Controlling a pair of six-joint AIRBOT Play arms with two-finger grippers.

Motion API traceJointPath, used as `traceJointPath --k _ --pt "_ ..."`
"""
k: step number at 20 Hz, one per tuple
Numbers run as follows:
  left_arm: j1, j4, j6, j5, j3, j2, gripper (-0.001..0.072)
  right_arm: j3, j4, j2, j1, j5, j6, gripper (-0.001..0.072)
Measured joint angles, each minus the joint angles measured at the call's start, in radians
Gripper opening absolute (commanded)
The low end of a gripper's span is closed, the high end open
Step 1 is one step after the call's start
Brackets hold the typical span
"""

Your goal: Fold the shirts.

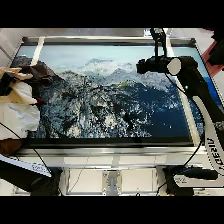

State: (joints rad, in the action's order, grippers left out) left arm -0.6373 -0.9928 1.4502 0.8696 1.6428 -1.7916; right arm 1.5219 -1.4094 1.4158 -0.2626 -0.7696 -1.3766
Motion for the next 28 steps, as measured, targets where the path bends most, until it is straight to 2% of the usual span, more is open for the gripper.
traceJointPath --k 1,2,6,9,13,16,19,22,23,25,28 --pt "0.003 0.004 -0.004 0.000 0.000 -0.011 0.0240 0.000 0.000 0.000 0.000 0.001 -0.004 0.0408" --pt "0.006 0.013 -0.005 0.002 0.000 -0.020 0.0018 0.000 0.003 0.000 0.000 0.003 -0.008 0.0409" --pt "0.016 0.138 -0.052 0.039 0.017 -0.035 0.0011 0.001 0.023 -0.002 0.000 0.037 -0.014 0.0408" --pt "0.023 0.366 -0.166 0.157 0.078 -0.025 0.0009 0.032 0.014 -0.015 0.001 0.064 -0.016 0.0408" --pt "0.079 0.650 -0.275 0.324 0.201 0.065 0.0009 0.099 -0.105 -0.084 0.002 0.064 -0.017 0.0408" --pt "0.202 0.743 -0.301 0.386 0.293 0.166 0.0008 0.142 -0.255 -0.182 0.002 0.037 -0.017 0.0408" --pt "0.400 0.805 -0.306 0.406 0.364 0.250 0.0007 0.159 -0.427 -0.298 0.006 -0.016 -0.018 0.0408" --pt "0.612 0.870 -0.305 0.393 0.393 0.291 0.0008 0.165 -0.525 -0.395 0.055 -0.114 -0.018 0.0409" --pt "0.670 0.865 -0.306 0.391 0.397 0.298 0.0009 0.167 -0.541 -0.420 0.086 -0.153 -0.017 0.0409" --pt "0.776 0.757 -0.286 0.384 0.393 0.306 0.0010 0.164 -0.548 -0.447 0.157 -0.234 -0.018 0.0409" --pt "0.894 0.416 -0.156 0.388 0.343 0.301 0.0012 0.119 -0.461 -0.459 0.273 -0.311 -0.015 0.0410"
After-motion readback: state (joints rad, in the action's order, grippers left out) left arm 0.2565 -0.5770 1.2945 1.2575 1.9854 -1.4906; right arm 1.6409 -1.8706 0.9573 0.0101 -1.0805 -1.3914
